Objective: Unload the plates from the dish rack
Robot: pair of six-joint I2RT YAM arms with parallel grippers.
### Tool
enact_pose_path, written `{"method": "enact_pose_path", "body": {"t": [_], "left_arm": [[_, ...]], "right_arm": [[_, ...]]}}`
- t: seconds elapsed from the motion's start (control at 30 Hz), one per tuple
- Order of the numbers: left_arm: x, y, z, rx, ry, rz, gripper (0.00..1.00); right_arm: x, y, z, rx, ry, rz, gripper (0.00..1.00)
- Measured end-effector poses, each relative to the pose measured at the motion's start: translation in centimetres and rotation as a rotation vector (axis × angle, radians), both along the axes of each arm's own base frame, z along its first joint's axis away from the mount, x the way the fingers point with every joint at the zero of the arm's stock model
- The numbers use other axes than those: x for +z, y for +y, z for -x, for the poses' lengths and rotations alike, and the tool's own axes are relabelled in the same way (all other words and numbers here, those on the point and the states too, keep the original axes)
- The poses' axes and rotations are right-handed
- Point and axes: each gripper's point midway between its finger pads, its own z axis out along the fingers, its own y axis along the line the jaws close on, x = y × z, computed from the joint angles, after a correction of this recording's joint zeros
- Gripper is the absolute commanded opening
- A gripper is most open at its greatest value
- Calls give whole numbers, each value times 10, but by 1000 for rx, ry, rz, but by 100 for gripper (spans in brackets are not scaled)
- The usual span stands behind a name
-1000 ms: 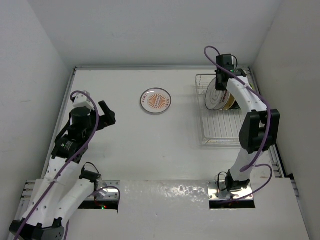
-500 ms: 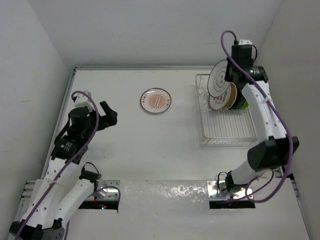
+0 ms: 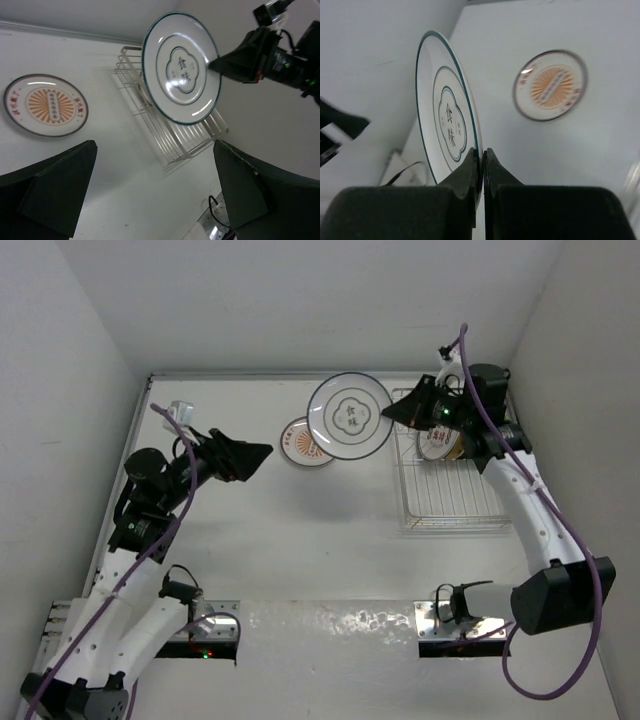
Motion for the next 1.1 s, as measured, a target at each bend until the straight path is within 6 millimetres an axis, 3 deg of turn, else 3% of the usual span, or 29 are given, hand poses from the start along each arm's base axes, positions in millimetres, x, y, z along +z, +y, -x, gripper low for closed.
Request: {"method": "enact_pose_path", "body": {"t": [0.13,0.23,0.33,0.4,0.43,0.47,0.5,0.57,0.63,0.7,0.77,0.8,0.83,0.9,1.0,1.1], "left_arm": [[5,-13,-10,-59,2,56,88],[-7,-19,-22,-73,59,75,77],[-18,-21,-28,-72,102,76,68],[-18,-22,-29,-70,104,81,52],[-16,-22,-30,-71,98,85,38],[-15,-22,-30,-74,93,89,12],[-13,-23,-29,-78,90,97,1],[-10,-25,-28,-87,81,101,0],[-10,-24,-30,-74,91,110,0],[-14,-23,-33,-56,110,114,0],[-17,-19,-37,-25,122,118,0],[-21,-17,-39,-2,133,122,0],[-24,-15,-42,20,144,127,0],[-32,-11,-52,64,173,130,0],[-54,-8,-71,119,235,121,0],[-87,-8,-95,165,329,89,0]], "right_arm": [[-3,43,19,145,35,-142,0],[12,78,36,266,9,-198,0],[27,98,51,352,-24,-243,0],[31,100,51,357,-37,-263,0],[30,102,50,358,-37,-269,0],[26,103,49,357,-27,-274,0],[22,104,48,354,-20,-276,0],[11,105,44,342,0,-272,0],[1,106,41,333,12,-269,13],[-3,106,40,327,27,-272,43],[-7,105,39,317,31,-262,60],[-11,103,38,307,30,-248,81],[-16,100,37,289,40,-236,91],[-31,89,32,224,51,-185,98],[-64,53,29,55,99,-70,99],[-83,19,31,-80,111,38,99]]}}
